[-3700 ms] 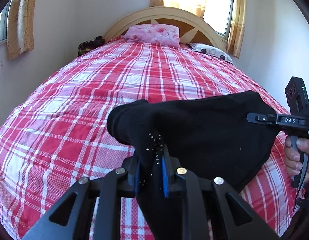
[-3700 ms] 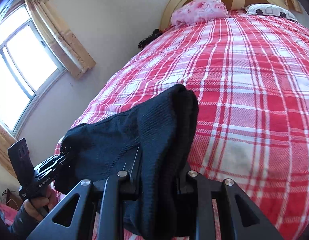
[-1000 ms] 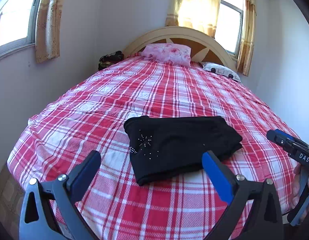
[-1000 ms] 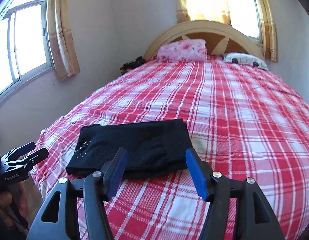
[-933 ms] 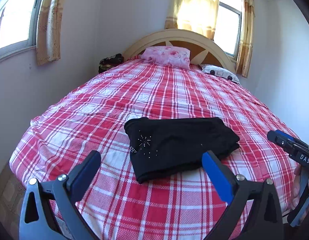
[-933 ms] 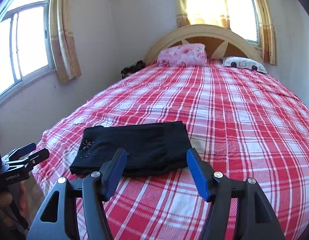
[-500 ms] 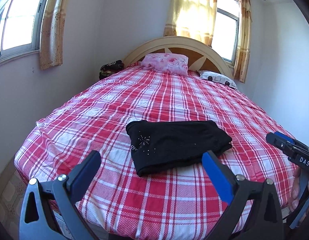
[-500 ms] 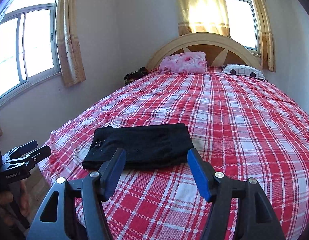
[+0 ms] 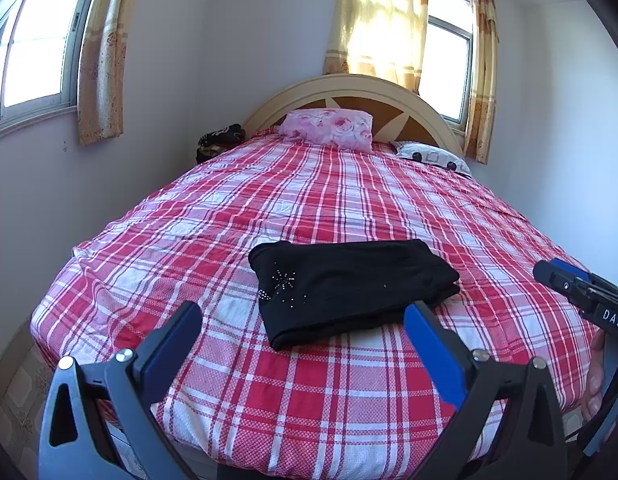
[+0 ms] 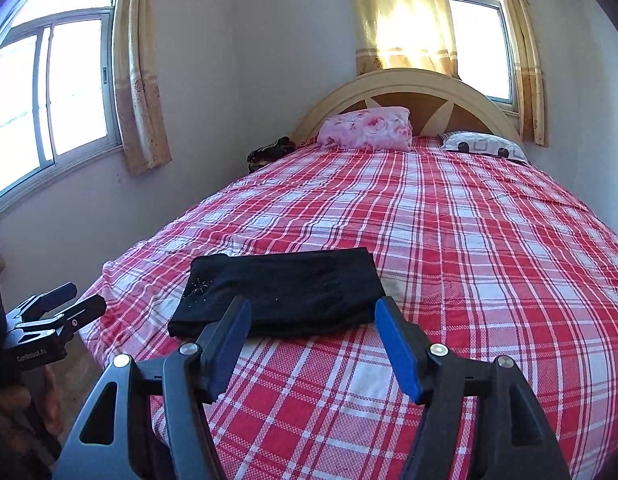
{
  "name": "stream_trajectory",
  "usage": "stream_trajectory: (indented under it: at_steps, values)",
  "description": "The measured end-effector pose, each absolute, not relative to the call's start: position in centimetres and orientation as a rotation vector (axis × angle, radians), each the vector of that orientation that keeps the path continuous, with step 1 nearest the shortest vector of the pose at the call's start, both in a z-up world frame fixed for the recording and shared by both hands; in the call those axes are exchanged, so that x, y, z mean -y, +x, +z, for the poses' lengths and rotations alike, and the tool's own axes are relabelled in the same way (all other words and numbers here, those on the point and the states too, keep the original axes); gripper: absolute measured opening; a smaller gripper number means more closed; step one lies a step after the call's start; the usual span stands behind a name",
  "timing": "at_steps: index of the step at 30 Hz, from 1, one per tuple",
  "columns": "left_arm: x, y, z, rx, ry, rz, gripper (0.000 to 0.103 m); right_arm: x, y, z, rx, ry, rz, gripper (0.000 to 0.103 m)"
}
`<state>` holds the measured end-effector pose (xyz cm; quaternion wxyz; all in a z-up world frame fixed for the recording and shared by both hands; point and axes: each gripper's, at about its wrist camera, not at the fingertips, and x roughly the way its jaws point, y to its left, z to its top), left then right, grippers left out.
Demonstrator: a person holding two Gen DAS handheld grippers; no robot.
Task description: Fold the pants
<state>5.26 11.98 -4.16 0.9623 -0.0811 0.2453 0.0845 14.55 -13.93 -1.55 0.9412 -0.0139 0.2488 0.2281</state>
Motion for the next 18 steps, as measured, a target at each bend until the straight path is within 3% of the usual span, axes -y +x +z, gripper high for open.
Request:
stream_trajectory:
  at_steps: [18]
  values:
    - [-10.6, 5.0, -3.5, -0.503, -0.103, 0.167, 0.103, 14.4, 13.7, -0.8, -0.484, -0.031, 0.459, 0.066]
